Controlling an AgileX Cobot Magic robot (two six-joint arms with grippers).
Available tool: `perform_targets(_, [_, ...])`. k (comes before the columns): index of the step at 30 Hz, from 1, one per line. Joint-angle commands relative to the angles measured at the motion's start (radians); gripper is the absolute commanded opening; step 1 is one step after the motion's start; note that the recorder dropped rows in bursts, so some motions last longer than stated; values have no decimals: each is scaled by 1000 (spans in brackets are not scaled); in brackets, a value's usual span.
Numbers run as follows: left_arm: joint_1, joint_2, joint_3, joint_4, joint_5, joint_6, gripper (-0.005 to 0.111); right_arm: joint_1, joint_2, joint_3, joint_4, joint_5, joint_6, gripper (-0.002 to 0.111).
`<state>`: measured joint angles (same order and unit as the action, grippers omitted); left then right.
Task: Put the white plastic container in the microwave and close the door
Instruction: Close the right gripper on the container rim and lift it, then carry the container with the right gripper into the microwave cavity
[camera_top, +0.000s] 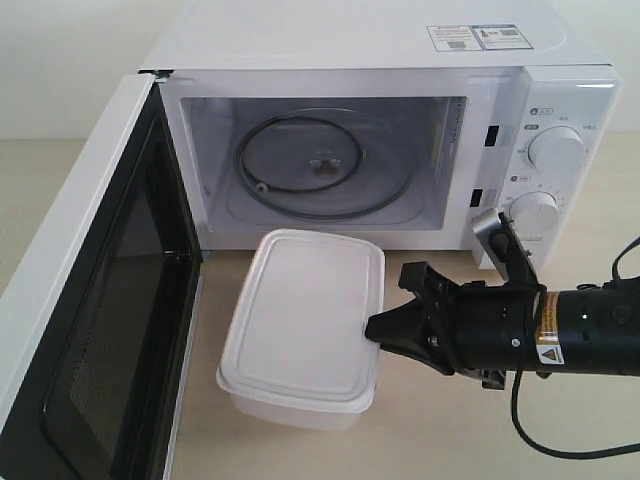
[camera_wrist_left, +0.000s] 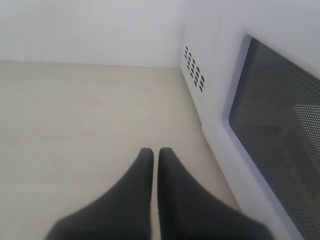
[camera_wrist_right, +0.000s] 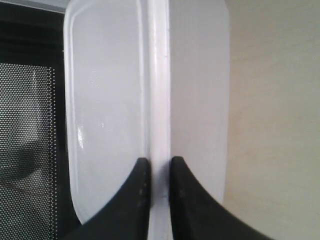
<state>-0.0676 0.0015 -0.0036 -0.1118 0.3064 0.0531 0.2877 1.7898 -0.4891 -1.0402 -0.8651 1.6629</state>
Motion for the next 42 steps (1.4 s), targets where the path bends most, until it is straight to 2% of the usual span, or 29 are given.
perform_targets(1, [5,-1,4,-4,-4,1,4,1,-26,0,26,-31,-34,0])
perform_targets(4, [5,-1,4,-4,-4,1,4,11,-72,0,69,-38,-50,0])
perform_targets(8, [5,-1,4,-4,-4,1,4,136,-145,2,215,143,-106,0])
perform_targets(15, [5,-1,4,-4,-2,1,4,347,-163,25,815,171,-361,0])
perform_targets(18, [5,-1,4,-4,-2,1,4,473,-163,25,1207,164,-536,0])
perform_targets(20, [5,-1,4,-4,-2,1,4,517,-163,23,1408,131,-621,0])
perform_targets(22, [5,-1,4,-4,-2,1,4,524,-163,18,1515,124,-646,0])
perform_targets(28, [5,-1,4,-4,-4,1,4,524,-159,-12,1635,99,-655,0])
perform_targets(42, [5,-1,4,-4,-4,1,4,524,80,-268,1680,83,-663,0])
